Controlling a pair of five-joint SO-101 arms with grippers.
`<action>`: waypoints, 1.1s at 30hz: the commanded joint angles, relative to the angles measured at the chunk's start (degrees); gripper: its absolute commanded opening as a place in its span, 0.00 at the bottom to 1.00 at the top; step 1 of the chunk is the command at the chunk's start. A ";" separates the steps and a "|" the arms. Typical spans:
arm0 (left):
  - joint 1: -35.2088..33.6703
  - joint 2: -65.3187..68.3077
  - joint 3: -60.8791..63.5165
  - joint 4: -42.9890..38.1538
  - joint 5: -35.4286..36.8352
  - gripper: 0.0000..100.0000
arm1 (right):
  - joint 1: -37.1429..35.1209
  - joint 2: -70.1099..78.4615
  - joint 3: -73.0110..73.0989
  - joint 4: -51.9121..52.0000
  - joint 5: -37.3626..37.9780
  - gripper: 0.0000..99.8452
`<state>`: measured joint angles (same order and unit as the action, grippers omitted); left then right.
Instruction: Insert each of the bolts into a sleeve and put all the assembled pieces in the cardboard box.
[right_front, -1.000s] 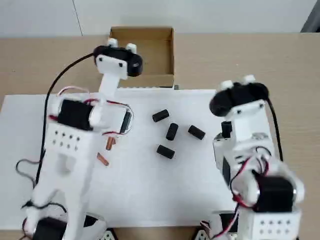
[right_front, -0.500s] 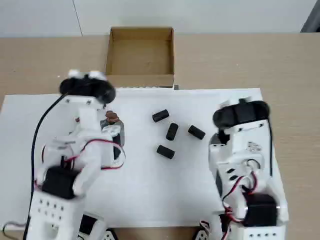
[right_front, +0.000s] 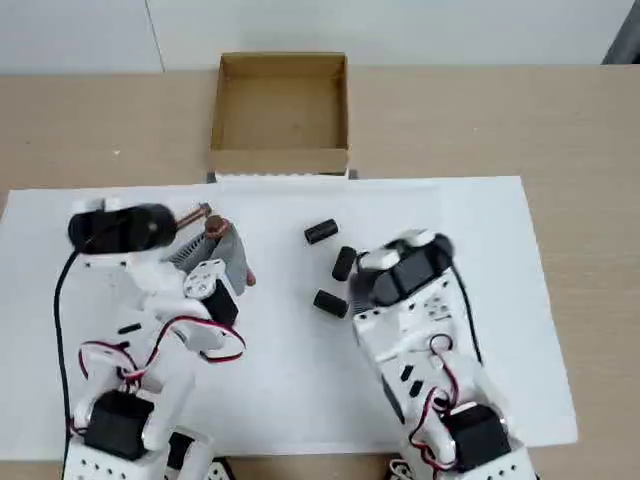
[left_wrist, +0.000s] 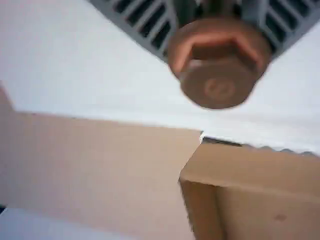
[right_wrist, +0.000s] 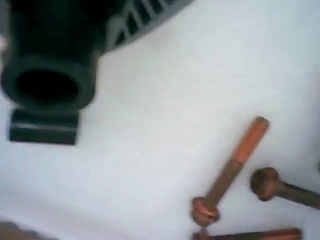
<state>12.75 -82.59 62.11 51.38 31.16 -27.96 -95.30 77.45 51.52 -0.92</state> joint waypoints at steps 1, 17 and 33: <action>0.62 -6.07 0.48 -3.43 4.40 0.01 | -4.09 -3.74 1.32 -2.59 -0.62 0.00; 7.56 -19.08 5.76 -3.34 10.99 0.01 | -15.52 -8.66 6.24 -2.86 4.48 0.00; 10.81 -19.08 8.22 -3.43 9.05 0.01 | -17.19 -8.66 5.98 -6.37 8.26 0.00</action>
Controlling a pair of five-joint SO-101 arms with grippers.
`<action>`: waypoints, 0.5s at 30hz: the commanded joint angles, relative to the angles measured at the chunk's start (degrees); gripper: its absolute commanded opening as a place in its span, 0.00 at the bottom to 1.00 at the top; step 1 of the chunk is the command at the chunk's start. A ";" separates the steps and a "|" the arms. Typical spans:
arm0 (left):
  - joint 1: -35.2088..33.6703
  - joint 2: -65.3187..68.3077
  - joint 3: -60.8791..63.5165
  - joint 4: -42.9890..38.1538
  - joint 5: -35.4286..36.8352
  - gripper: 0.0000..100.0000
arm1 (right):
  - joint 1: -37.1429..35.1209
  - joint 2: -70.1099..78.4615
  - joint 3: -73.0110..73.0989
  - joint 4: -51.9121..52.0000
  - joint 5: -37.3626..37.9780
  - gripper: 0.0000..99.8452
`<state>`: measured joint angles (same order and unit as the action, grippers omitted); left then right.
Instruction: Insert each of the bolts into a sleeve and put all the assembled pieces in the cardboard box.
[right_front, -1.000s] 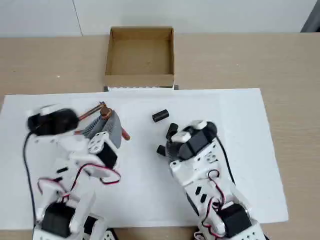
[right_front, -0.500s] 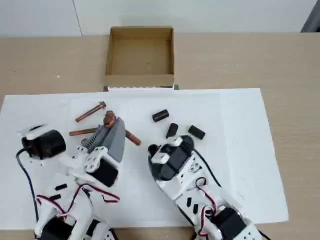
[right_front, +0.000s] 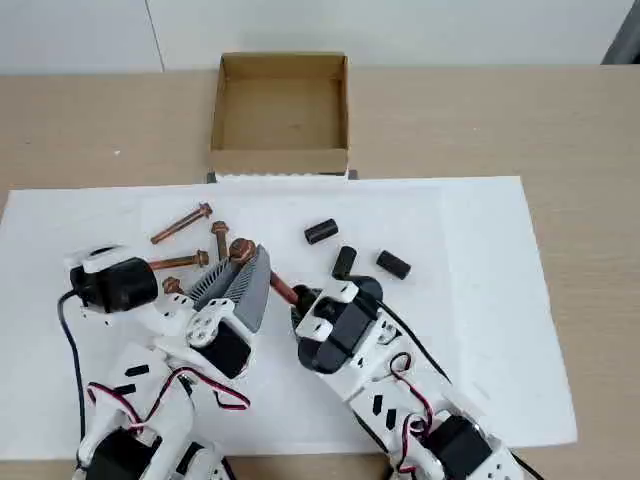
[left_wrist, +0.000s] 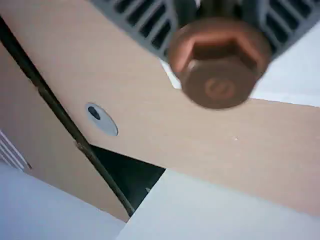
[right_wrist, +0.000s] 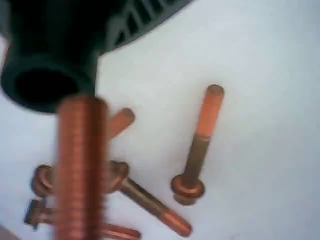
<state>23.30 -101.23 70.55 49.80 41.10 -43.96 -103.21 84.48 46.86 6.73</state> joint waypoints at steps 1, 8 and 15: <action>0.26 -0.44 -0.13 -1.85 -1.14 0.01 | -1.89 -0.75 -1.05 -1.71 0.62 0.00; 0.35 -0.44 -0.04 -1.49 -2.11 0.01 | -2.77 -0.75 -1.05 -1.71 0.70 0.00; 0.35 -0.44 0.75 -1.41 -6.77 0.01 | -2.59 -0.66 -1.93 -1.27 0.70 0.00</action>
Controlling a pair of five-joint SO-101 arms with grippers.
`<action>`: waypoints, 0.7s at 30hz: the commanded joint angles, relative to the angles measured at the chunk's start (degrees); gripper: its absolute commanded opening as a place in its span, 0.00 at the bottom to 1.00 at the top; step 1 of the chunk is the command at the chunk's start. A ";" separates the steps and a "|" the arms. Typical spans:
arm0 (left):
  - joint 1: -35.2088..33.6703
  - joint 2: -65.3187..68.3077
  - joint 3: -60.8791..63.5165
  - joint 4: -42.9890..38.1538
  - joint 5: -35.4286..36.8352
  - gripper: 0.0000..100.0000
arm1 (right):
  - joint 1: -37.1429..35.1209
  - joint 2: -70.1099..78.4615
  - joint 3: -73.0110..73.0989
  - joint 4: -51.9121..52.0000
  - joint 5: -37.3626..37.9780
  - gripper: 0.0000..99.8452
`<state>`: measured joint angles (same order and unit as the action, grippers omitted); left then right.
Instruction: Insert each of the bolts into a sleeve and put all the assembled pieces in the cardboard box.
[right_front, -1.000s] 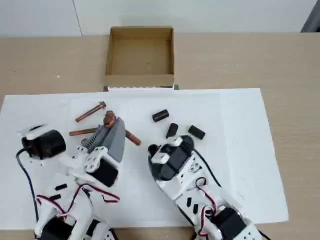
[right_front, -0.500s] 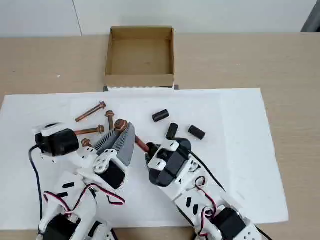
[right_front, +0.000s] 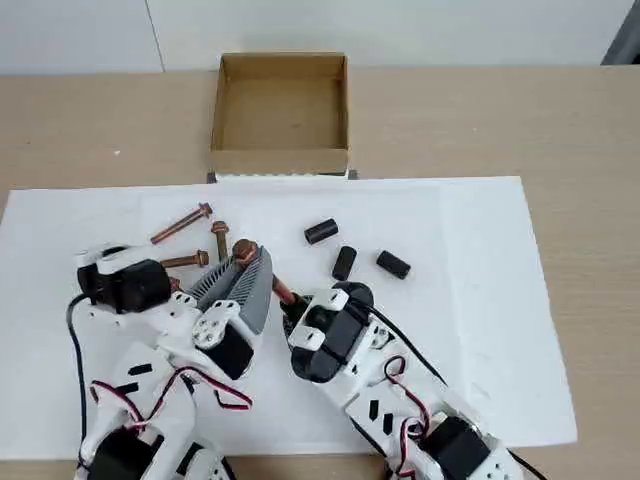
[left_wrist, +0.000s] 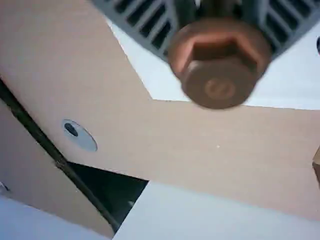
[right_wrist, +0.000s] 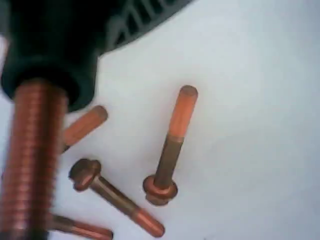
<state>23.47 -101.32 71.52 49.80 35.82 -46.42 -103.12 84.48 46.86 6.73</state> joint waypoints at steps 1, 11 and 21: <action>0.18 -0.35 -0.22 -1.41 -1.85 0.01 | -0.13 -0.75 -1.93 -1.27 0.70 0.00; 8.70 -0.35 -0.13 3.69 -2.11 0.01 | -0.13 -0.75 -2.20 -1.63 0.70 0.00; 8.97 -0.35 2.51 11.08 -6.59 0.01 | -0.13 -0.75 -2.20 -1.71 0.70 0.00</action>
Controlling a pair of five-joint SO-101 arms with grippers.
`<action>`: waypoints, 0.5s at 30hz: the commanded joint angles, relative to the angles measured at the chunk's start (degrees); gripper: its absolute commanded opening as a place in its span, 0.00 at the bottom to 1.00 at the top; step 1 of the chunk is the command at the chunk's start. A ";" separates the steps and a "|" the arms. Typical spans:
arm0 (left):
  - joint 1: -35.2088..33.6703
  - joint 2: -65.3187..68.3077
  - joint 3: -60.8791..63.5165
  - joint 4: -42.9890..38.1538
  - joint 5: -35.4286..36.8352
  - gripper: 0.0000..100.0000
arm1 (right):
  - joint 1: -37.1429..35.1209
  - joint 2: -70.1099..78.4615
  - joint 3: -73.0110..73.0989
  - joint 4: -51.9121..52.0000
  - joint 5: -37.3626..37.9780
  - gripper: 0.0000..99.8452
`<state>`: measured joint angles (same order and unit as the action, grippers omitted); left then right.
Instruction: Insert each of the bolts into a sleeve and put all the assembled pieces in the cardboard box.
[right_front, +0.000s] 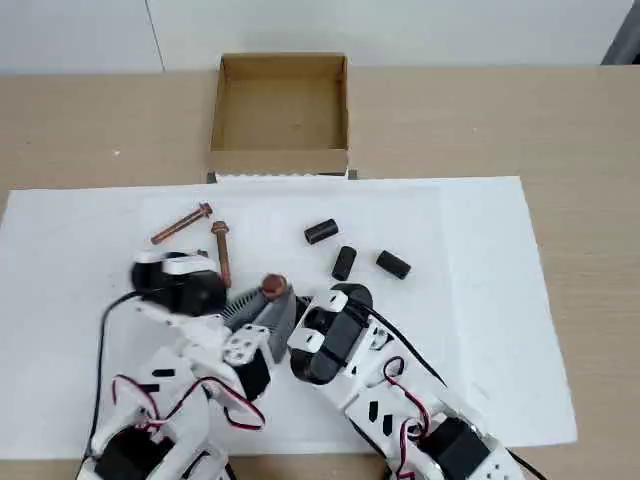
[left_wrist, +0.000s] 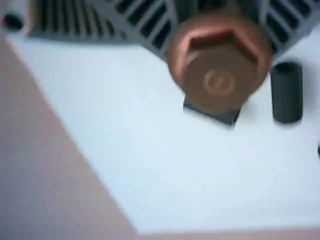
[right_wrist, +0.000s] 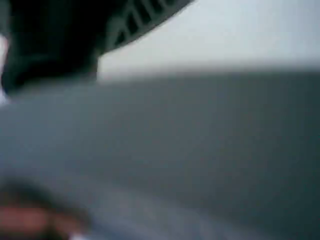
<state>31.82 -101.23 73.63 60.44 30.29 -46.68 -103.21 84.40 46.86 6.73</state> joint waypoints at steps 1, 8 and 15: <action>0.62 -0.44 0.92 0.35 -1.58 0.01 | 0.13 -0.66 -2.11 -1.71 0.70 0.00; 0.62 -0.62 2.42 0.18 -2.29 0.01 | 0.13 -0.66 -2.11 -1.71 0.70 0.00; 0.62 -0.44 2.15 0.44 -2.37 0.17 | 0.13 -0.66 -2.11 -1.71 0.70 0.00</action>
<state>32.09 -101.85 75.91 60.53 28.09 -46.42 -103.03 84.66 46.95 6.73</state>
